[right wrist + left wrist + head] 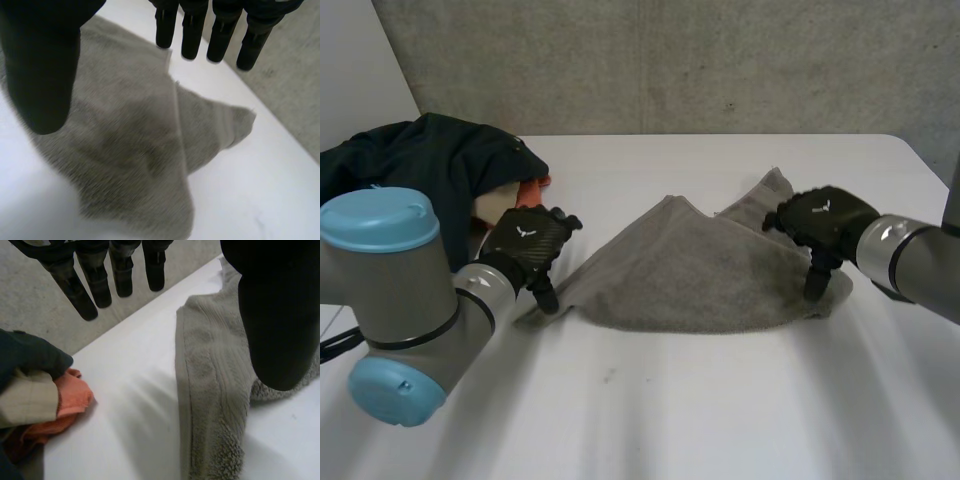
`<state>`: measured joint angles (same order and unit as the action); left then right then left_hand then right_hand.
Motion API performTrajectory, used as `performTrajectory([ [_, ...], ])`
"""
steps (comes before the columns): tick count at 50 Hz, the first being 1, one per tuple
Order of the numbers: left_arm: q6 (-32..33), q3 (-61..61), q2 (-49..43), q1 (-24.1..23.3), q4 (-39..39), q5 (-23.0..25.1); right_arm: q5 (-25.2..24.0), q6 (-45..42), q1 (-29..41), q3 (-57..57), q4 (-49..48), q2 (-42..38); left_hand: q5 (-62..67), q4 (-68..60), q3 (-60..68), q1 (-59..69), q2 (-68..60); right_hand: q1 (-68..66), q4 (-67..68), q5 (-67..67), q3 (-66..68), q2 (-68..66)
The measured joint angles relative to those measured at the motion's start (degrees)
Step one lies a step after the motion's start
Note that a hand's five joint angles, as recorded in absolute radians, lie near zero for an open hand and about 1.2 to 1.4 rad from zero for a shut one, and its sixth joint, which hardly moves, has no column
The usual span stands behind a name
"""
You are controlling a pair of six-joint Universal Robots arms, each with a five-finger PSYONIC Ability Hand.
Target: Fold the laundry.
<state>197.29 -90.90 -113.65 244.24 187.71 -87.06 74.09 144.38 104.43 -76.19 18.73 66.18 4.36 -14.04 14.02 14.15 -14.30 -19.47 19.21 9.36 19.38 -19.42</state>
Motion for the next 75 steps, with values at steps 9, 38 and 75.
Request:
performTrajectory([
  [9, 1.3, 5.8, -7.6, -0.2, -3.4, 0.7, -0.9, -2.0, -1.7, -12.2, -13.2, -0.2, 8.5, -8.6, 8.5, 8.3, -8.1, -5.8, 6.1, 6.3, 5.6, -5.3],
  [38, 5.6, 11.0, -5.5, -3.0, -6.9, 0.1, 6.0, -1.5, -4.3, -16.1, -24.2, 3.9, 52.0, -54.2, 53.8, 52.1, -54.0, -42.6, 48.9, 46.2, 48.4, -47.4],
  [75, -6.7, 1.9, 22.3, -3.0, -17.6, 5.9, 4.8, 12.6, 11.9, 17.6, -28.4, -17.5, 52.0, -54.3, 53.9, 52.1, -54.1, 7.0, -7.0, -6.7, -7.5, 7.6],
])
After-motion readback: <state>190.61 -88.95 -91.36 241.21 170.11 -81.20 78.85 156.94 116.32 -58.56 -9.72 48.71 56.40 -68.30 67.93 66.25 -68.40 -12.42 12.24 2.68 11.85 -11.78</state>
